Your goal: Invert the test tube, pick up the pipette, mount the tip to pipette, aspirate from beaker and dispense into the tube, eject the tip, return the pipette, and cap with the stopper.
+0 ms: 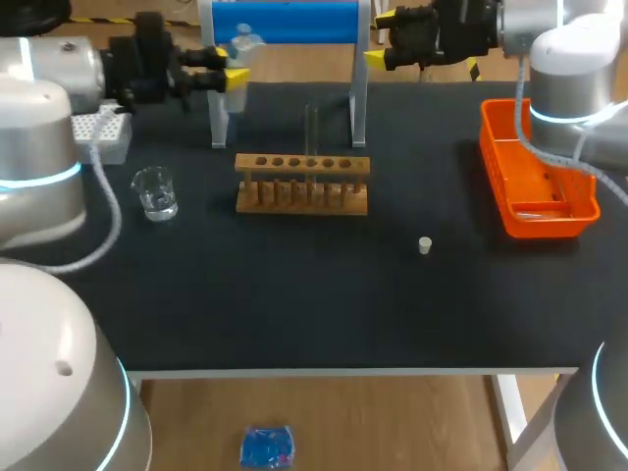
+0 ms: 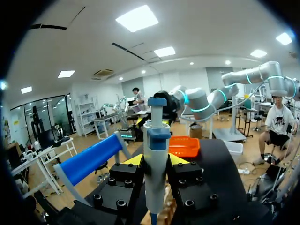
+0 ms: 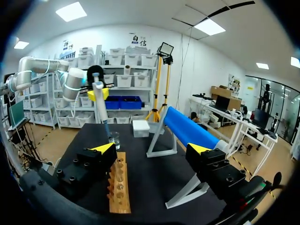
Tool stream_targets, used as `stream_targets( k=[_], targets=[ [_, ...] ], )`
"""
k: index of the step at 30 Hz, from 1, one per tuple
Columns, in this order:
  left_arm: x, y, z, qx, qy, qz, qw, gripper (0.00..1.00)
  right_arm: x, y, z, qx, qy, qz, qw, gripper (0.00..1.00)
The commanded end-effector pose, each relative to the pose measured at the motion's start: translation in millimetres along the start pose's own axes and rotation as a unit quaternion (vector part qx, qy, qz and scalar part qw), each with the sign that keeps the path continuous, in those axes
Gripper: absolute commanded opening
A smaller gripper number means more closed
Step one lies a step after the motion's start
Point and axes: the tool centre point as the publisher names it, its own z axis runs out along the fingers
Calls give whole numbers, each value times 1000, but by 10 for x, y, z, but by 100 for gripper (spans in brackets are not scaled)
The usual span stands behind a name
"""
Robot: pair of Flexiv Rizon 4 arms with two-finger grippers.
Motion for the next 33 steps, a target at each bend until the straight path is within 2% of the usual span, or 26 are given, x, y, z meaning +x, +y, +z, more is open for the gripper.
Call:
stream_targets(
  k=[1,4,8,16,23,33],
  targets=[
    [-312,98,-189,-12,61,-16,998,0,3,3,-5,1,0,0,1000,100],
    [-533,177,-250,-27,25,-32,999,0,3,3,-5,1,0,0,1000,100],
    [-727,154,-254,-40,-11,-41,998,0,3,3,-5,1,0,0,1000,100],
    [-956,158,-153,-67,-56,-59,994,0,3,3,-5,1,0,0,1000,100],
    [-1105,65,-40,-65,-108,-47,991,0,3,3,-5,1,0,0,1000,100],
    [-1218,81,140,-25,-168,-39,985,0,3,3,-5,1,0,0,1000,100]
  ],
)
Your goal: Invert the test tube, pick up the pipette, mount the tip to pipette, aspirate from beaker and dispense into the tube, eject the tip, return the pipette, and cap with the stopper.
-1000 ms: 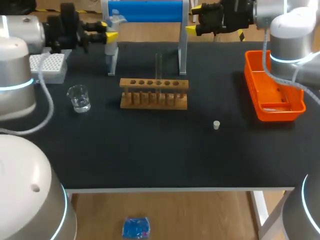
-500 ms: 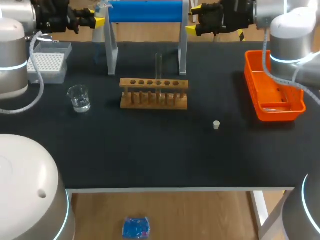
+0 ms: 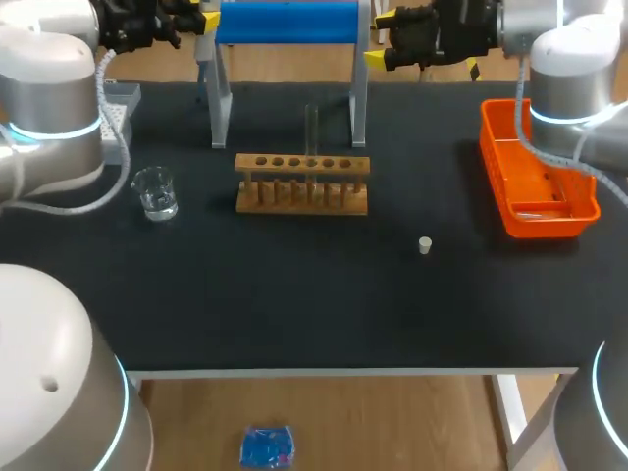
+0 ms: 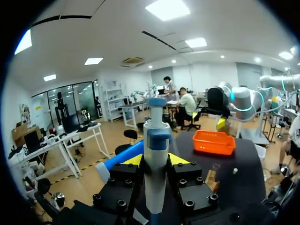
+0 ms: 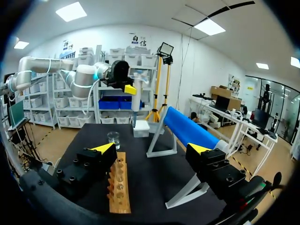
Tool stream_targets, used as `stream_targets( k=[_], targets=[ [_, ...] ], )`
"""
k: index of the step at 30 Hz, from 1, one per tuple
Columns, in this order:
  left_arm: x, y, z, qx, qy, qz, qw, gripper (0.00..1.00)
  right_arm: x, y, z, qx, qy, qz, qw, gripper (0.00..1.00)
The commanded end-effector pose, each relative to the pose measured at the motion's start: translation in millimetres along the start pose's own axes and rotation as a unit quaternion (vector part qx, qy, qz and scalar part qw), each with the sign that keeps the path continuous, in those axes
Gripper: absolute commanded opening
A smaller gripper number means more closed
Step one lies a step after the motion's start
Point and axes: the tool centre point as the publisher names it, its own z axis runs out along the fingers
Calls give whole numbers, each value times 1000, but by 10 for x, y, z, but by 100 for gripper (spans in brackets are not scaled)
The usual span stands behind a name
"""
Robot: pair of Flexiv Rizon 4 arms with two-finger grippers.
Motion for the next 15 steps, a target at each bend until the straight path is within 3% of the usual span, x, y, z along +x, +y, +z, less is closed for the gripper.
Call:
stream_targets(
  k=[1,15],
  targets=[
    [33,50,122,26,-42,-3,999,0,1,4,-5,1,0,0,1000,100],
    [-14,50,473,20,-95,-32,995,0,1,4,-5,1,0,0,1000,100]
  ],
)
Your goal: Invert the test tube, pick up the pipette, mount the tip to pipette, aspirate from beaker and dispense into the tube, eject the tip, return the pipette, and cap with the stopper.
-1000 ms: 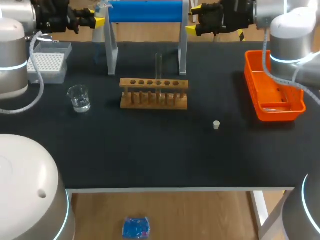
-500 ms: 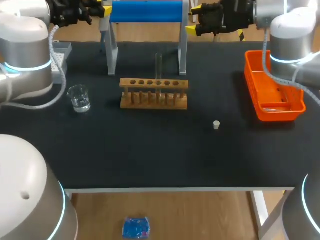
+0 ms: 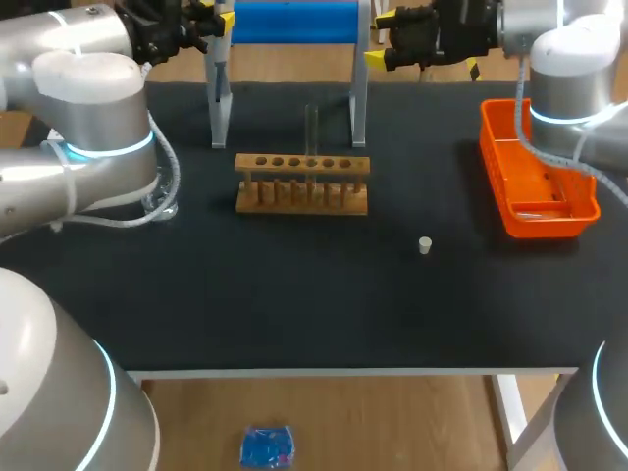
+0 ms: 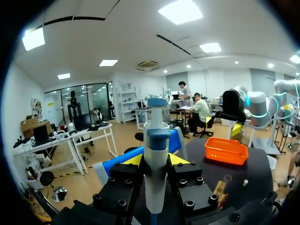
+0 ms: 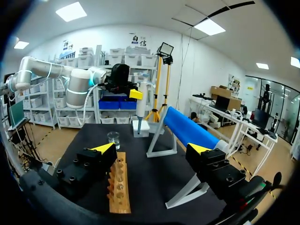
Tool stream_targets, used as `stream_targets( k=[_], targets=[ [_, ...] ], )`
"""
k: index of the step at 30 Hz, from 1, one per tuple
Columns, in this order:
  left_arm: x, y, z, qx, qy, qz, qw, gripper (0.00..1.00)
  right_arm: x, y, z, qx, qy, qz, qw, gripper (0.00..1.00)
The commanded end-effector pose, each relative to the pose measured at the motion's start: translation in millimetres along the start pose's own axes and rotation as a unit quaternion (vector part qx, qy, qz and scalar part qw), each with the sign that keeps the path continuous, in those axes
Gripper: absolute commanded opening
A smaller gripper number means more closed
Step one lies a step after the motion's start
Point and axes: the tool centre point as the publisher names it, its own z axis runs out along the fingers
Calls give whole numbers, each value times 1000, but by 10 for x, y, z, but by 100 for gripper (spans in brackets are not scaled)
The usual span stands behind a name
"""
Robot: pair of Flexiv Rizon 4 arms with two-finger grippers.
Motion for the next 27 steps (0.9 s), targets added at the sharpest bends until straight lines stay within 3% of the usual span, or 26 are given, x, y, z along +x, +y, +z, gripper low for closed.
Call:
stream_targets(
  k=[1,27],
  targets=[
    [11,21,207,0,-34,-8,999,0,1,5,-4,1,0,0,1000,100],
    [-123,292,529,-43,-147,-62,986,0,1,5,-4,1,0,0,1000,100]
  ],
)
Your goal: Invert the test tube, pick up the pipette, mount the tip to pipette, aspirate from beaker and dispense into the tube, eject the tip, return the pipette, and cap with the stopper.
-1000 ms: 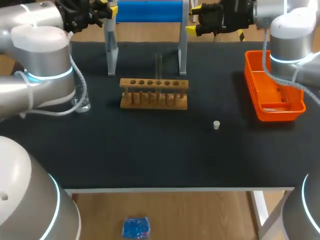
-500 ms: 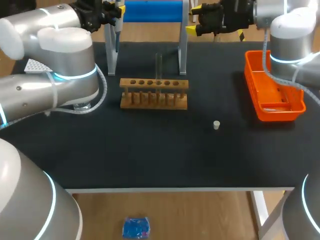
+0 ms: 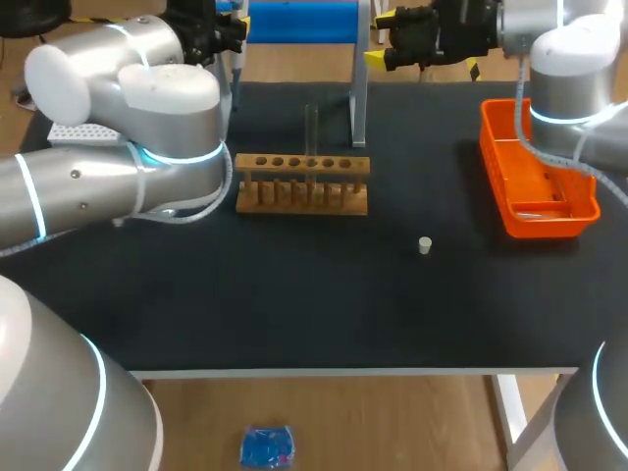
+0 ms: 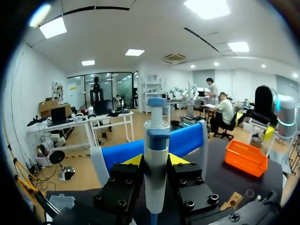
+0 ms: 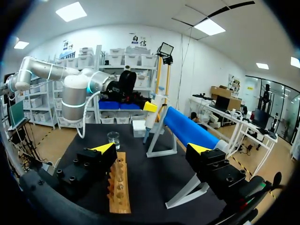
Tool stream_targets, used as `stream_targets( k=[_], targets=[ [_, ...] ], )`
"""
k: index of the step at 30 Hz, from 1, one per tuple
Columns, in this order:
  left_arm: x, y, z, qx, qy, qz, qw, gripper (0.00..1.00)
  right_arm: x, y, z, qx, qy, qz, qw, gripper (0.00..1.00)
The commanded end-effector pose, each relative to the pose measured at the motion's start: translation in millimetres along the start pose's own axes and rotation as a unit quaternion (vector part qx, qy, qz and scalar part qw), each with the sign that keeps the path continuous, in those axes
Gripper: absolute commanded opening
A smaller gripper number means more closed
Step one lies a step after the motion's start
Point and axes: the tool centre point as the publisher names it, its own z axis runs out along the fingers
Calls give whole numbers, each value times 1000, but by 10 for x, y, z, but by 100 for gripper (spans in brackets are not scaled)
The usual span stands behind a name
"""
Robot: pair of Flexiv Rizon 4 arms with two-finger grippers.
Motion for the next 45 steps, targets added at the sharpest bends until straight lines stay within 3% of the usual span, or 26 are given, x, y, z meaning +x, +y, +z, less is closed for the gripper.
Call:
stream_targets(
  k=[1,26,45],
  targets=[
    [30,4,90,-6,-34,-2,999,0,0,5,-4,1,0,0,1000,100],
    [-56,79,162,-28,-95,-43,994,0,0,5,-4,1,0,0,1000,100],
    [-210,133,263,-33,-117,-61,991,0,0,5,-4,1,0,0,1000,100]
  ],
)
